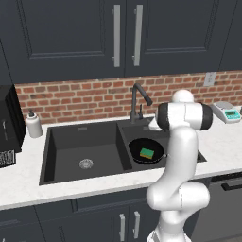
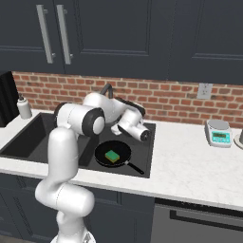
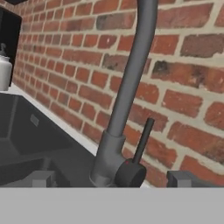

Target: Pick the pan and sponge and place them into the sink. Then turn on the water.

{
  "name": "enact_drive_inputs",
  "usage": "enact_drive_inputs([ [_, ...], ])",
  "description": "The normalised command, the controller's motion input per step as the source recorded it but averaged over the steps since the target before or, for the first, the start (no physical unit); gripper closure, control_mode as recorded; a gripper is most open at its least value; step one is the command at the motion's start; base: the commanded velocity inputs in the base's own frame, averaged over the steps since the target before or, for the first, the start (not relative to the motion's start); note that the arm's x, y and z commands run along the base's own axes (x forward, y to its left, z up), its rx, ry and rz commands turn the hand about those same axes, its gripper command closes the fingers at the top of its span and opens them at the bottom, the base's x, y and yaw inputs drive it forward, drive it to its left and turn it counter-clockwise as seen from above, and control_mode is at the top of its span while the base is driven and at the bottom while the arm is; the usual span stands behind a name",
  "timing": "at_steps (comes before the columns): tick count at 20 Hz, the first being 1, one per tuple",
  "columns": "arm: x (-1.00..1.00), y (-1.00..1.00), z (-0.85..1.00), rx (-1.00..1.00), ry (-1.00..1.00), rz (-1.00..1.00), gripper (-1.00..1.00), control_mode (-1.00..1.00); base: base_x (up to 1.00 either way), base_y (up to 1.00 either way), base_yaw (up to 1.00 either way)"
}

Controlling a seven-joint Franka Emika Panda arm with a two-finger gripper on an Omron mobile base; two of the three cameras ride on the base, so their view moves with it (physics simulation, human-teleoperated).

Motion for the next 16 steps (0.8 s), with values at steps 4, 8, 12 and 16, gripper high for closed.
enact_drive_inputs([
  [4,0.09,0.00,0.00,0.00,0.02,0.00,-1.00,-1.00,0.00,0.00,0.00],
  [8,0.11,0.01,0.00,0.00,0.01,0.00,-1.00,-1.00,0.00,0.00,0.00],
  [12,0.05,0.08,0.00,0.00,0.01,0.00,-1.00,-1.00,0.00,0.00,0.00],
  [16,0.10,0.14,0.00,0.01,0.02,0.00,-1.00,-1.00,0.00,0.00,0.00],
])
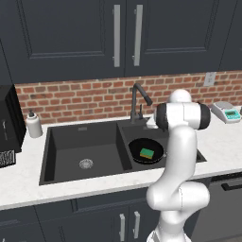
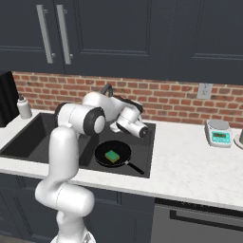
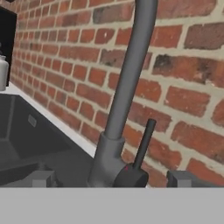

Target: Pick the pan and sponge and place them into the sink. Then turn on the water.

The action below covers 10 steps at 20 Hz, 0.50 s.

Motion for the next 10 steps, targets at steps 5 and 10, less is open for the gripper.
enact_drive_inputs([
  [5,0.15,0.01,0.00,0.04,0.01,0.00,-1.00,-1.00,0.00,0.00,0.00],
  [10,0.17,0.08,0.00,0.07,0.00,0.00,-1.00,-1.00,0.00,0.00,0.00],
])
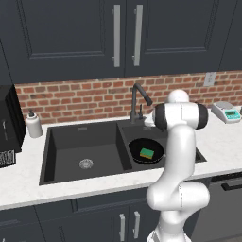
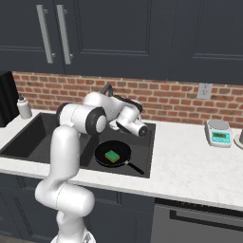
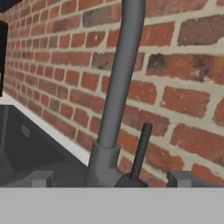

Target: Pick the pan and sponge and place them into the sink. Then turn on the water.

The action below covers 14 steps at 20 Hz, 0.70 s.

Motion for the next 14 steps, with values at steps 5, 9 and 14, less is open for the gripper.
enact_drive_inputs([
  [5,0.27,0.01,0.00,0.07,0.00,0.00,-1.00,-1.00,0.00,0.00,0.00],
  [9,0.32,0.06,0.00,0.06,0.00,0.00,-1.00,-1.00,0.00,0.00,0.00],
  [14,0.33,0.00,0.00,0.06,0.00,0.00,-1.00,-1.00,0.00,0.00,0.00],
])
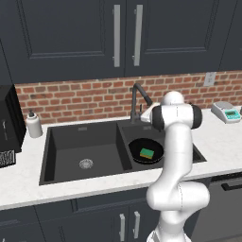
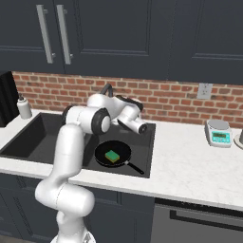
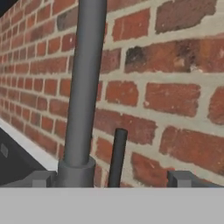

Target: Pick the pan and sponge and place them into the sink. Then turn on the water.

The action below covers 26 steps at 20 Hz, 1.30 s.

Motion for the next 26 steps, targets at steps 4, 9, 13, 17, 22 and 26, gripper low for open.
enact_drive_inputs([
  [4,0.24,0.00,0.00,0.04,0.00,0.00,-1.00,-1.00,0.00,0.00,0.00],
  [9,0.24,0.00,-0.05,0.03,0.00,0.00,-1.00,-1.00,0.00,0.00,0.00],
  [13,0.19,0.03,-0.04,0.04,0.00,0.00,-1.00,-1.00,0.00,0.00,0.00],
  [17,0.09,0.06,-0.07,0.04,0.00,0.00,-1.00,-1.00,0.00,0.00,0.00],
  [22,0.20,0.01,-0.02,0.02,0.00,0.00,-1.00,-1.00,0.00,0.00,0.00],
  [26,0.15,0.01,-0.02,0.02,0.00,0.00,-1.00,-1.00,0.00,0.00,0.00],
])
